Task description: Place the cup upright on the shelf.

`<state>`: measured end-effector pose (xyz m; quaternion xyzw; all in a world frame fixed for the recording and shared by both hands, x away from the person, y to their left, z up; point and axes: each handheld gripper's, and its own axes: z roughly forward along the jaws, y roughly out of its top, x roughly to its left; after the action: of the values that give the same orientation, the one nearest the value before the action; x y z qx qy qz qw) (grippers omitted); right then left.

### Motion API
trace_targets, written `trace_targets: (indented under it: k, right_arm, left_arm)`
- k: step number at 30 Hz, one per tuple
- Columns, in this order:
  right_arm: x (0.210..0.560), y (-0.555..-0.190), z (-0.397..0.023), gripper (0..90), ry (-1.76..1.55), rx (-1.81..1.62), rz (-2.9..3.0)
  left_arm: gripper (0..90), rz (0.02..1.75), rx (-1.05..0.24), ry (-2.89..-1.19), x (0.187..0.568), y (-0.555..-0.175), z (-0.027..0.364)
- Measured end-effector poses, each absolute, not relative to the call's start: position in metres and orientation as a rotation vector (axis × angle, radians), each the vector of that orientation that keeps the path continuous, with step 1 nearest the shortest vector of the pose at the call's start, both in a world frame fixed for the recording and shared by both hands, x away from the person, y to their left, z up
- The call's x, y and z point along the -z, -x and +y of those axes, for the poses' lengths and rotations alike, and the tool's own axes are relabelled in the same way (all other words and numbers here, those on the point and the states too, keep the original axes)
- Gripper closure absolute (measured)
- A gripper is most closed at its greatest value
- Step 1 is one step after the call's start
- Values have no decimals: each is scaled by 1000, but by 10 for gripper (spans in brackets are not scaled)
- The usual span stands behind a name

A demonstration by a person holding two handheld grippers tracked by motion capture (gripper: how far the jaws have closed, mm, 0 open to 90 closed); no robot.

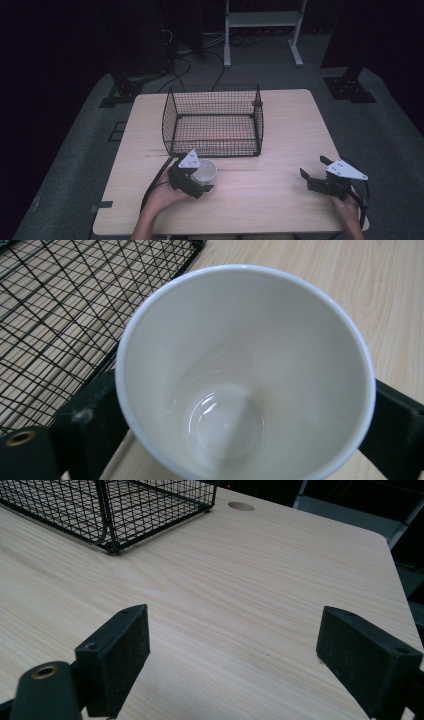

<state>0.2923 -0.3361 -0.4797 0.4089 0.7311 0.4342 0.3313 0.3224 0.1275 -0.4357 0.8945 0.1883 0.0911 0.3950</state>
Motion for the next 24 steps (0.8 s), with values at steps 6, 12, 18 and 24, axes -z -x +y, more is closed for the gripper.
trace_targets:
  k: [6, 12, 18, 24]
  right_arm:
    - [480, -292, -336, 131, -1069, -1135, 1910]
    - [480, -292, -336, 131, -1069, -1136, 1910]
    - [480, -292, -336, 131, -1066, -1139, 1912]
    - [480, -292, -336, 131, -1069, -1143, 1910]
  left_arm:
    - [139, 468, -235, -2284, 436, -323, 126]
    - [203, 457, -224, -2276, 436, -323, 129]
    - [209, 440, -232, -2294, 433, -322, 128]
    - [211, 425, -239, -2276, 426, -321, 127]
